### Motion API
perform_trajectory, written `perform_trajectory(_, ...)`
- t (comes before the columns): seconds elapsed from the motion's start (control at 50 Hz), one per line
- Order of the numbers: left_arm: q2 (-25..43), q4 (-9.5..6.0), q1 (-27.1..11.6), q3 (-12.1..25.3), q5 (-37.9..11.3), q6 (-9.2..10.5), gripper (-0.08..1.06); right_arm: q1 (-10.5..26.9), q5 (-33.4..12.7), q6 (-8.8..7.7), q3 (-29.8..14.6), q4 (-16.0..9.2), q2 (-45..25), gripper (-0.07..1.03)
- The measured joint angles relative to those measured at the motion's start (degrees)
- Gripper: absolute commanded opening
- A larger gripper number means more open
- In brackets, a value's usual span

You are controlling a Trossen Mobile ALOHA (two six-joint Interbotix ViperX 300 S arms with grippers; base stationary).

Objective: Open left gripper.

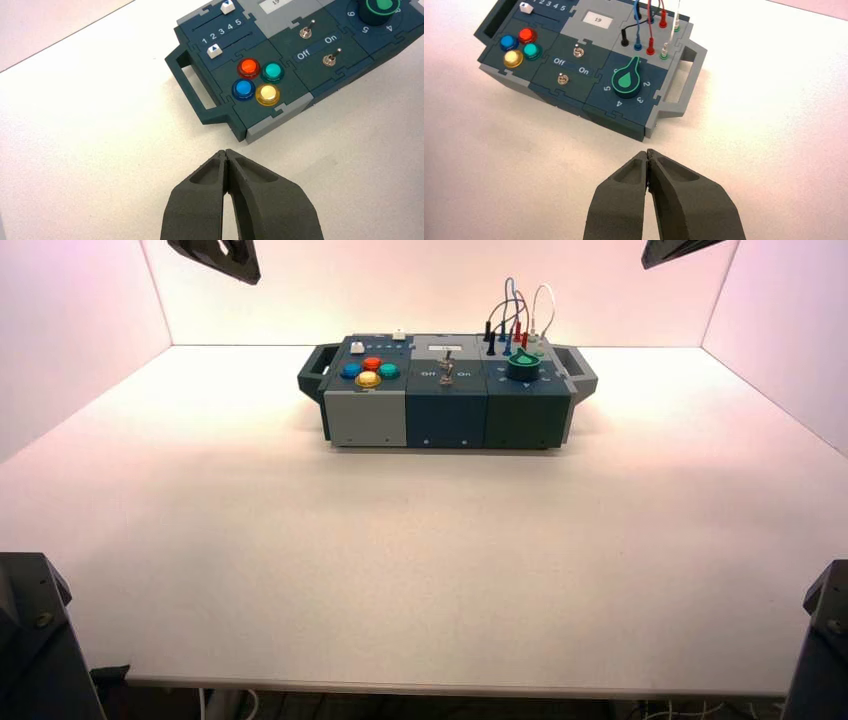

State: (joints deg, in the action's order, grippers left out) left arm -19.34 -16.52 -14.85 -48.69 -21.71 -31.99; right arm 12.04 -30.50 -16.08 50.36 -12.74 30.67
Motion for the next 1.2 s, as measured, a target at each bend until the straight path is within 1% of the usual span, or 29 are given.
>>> perform_trajectory(0.36,0.70,-0.18,0.00,-0.09,0.44,0.18,-0.03,0.09,-0.09,0.09,0.00,-0.09,-0.09,-0.02)
perform_trajectory(0.52,0.70,-0.62,0.00,-0.35,1.76,1.58,0.01,0.09,0.00,0.09,0.00,-0.09,0.00,-0.02)
perform_trajectory(0.74,0.44,-0.70,-0.09,-0.35,2.02,1.49,0.01,0.09,-0.09,0.09,0.00,-0.09,0.00,-0.02)
perform_trajectory(0.88,-0.70,-0.62,-0.35,-0.44,2.02,0.79,0.00,0.09,0.00,0.00,0.00,-0.09,0.00,-0.02)
perform_trajectory(1.04,-1.76,-0.62,-0.62,-0.44,2.55,0.70,0.01,0.09,0.00,0.09,0.00,-0.09,0.00,-0.02)
perform_trajectory(1.1,-1.93,-0.62,-0.88,-0.62,3.25,0.70,0.04,0.09,-0.09,0.09,0.00,-0.09,0.00,-0.02)
perform_trajectory(1.2,-1.93,-0.62,-1.49,-1.05,4.66,0.70,0.19,0.09,-0.09,0.09,0.00,0.00,0.00,-0.02)
